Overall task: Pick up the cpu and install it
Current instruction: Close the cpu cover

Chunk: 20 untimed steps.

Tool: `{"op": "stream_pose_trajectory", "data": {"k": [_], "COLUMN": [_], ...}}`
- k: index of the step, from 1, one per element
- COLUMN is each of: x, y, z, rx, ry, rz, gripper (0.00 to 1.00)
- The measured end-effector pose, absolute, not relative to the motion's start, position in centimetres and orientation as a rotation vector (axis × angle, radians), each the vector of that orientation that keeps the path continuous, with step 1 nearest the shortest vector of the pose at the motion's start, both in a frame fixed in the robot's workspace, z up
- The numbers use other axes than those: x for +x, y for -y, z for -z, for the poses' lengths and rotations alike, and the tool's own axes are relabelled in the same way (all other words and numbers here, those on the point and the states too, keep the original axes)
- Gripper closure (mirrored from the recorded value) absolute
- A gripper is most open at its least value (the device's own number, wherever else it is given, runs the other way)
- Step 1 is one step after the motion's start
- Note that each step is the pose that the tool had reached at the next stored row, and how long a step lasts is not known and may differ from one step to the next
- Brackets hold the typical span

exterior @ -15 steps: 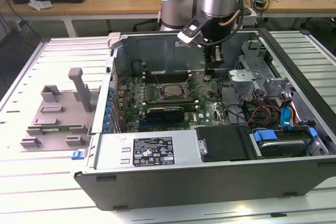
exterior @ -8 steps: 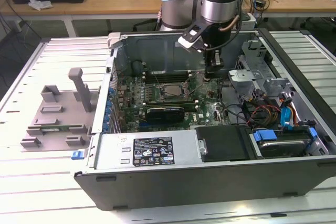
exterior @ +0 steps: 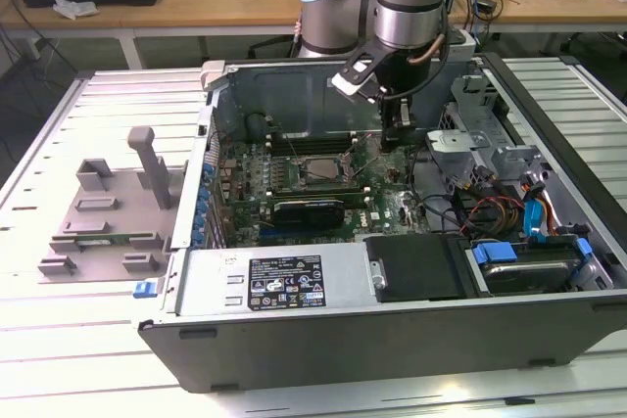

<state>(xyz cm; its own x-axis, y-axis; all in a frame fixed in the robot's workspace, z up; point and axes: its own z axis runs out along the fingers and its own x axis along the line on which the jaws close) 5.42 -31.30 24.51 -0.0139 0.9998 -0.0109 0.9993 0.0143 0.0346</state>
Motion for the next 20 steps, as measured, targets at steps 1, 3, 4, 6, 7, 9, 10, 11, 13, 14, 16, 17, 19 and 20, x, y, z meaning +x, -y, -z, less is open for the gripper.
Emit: {"op": "stream_pose_trajectory", "data": {"k": [1, 3, 4, 6, 7, 9, 10, 11, 13, 14, 16, 17, 19, 20], "x": [5.4, 5.3, 5.2, 5.1, 5.0, 4.8, 4.8, 4.8, 4.8, 4.7, 4.5, 4.4, 4.0, 3.7], "y": [31.3, 31.2, 31.2, 31.0, 31.0, 30.9, 30.9, 30.9, 30.9, 30.9, 30.8, 30.8, 30.7, 30.6], "z": [-24.5, -24.5, -24.5, -24.5, -24.5, -24.5, -24.5, -24.5, -24.5, -24.5, -24.5, -24.5, -24.5, -24.5], "rx": [2.183, 2.183, 2.183, 2.183, 2.183, 2.183, 2.183, 2.183, 2.183, 2.183, 2.183, 2.183, 2.182, 2.181], "ry": [-2.214, -2.214, -2.214, -2.214, -2.214, -2.214, -2.214, -2.214, -2.214, -2.214, -2.214, -2.214, -2.213, -2.212], "rz": [-0.026, -0.026, -0.026, -0.026, -0.026, -0.027, -0.026, -0.026, -0.027, -0.026, -0.027, -0.027, -0.029, -0.03], "gripper": [0.89, 0.89, 0.89, 0.89, 0.89, 0.89, 0.89, 0.89, 0.89, 0.89, 0.89, 0.89, 0.89, 0.89]}}
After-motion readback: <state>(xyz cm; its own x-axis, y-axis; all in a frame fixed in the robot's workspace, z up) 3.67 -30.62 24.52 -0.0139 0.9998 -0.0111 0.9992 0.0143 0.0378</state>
